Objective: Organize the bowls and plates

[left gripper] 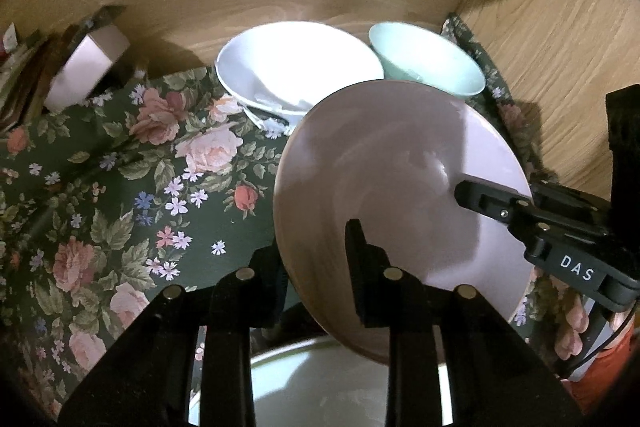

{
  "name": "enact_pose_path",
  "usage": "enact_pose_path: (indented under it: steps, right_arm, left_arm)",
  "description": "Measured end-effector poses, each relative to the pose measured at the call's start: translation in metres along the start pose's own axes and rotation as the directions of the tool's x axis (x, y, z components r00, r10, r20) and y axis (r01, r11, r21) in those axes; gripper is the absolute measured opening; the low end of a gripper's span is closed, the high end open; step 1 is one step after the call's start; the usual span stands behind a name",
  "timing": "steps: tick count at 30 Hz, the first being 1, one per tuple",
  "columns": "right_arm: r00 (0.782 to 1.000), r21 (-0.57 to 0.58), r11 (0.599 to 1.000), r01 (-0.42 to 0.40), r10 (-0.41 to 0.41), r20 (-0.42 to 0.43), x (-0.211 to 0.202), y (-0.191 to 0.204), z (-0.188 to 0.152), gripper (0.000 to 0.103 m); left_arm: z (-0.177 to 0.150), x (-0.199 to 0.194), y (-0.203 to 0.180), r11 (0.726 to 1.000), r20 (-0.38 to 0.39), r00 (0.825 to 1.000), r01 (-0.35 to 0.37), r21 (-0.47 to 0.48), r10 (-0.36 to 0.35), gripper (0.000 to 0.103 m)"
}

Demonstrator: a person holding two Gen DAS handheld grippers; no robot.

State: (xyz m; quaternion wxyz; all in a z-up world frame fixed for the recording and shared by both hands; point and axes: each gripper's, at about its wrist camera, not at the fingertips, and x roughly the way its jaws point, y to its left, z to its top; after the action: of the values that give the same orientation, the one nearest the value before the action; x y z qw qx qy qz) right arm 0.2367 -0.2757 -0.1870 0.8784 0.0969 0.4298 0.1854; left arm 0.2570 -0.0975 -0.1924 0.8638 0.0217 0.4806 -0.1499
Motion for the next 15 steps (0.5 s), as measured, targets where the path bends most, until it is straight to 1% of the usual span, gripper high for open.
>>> enact_pose_path:
  steps: [6,15]
  right_arm:
    - [0.999,-0.042,0.999,0.013,-0.011,0.047,-0.018,0.015,0.001,0.020]
    - [0.997,-0.075,0.997,-0.006,0.012,0.082,-0.039,0.040,0.001,0.020]
  left_arm:
    - [-0.001,-0.026,0.003,1.000,0.054,0.999,0.002,-0.009,-0.002,0.026]
    - [-0.007,-0.065,0.005,1.000,0.134,0.991,-0.009,-0.024,0.013,0.026]
